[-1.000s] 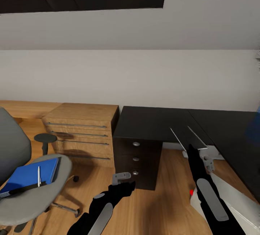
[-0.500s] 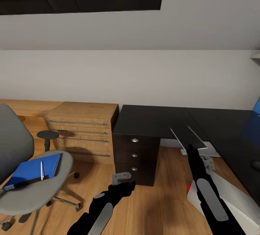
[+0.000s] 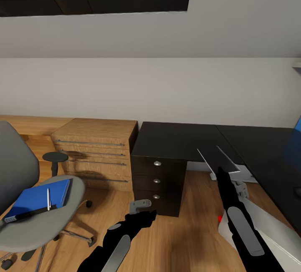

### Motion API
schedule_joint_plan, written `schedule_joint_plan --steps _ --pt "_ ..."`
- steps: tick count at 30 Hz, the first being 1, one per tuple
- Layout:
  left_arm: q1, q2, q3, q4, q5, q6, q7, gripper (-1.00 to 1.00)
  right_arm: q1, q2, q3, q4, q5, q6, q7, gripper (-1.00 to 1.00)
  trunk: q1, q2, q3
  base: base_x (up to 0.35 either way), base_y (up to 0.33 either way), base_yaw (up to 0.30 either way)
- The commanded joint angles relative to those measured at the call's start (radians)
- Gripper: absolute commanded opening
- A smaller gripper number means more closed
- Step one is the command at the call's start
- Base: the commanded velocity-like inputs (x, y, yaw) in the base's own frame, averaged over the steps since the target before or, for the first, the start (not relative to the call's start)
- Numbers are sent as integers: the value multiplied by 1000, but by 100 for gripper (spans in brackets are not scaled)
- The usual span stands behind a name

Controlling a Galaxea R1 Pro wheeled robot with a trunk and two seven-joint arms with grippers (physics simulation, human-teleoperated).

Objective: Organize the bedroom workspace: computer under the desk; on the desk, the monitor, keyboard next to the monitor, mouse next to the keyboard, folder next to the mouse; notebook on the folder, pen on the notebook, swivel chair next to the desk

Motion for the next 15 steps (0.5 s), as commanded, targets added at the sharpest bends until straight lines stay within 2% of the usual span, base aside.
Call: schedule_joint_plan --steps 1,8,15 --pt "-1 1 -2 -1 10 1 10 100 -1 0 2 -1 -7 -5 -4 -100 0 -1 -1 215 155 0" --pt "-1 1 -2 -2 10 1 9 100 -1 -1 13 -1 -7 -4 -3 -100 0 -1 -1 250 146 0" --pt "-1 2 -2 -2 11 2 9 100 -1 -1 19 -1 -4 -4 -4 -100 0 -1 -1 173 34 0"
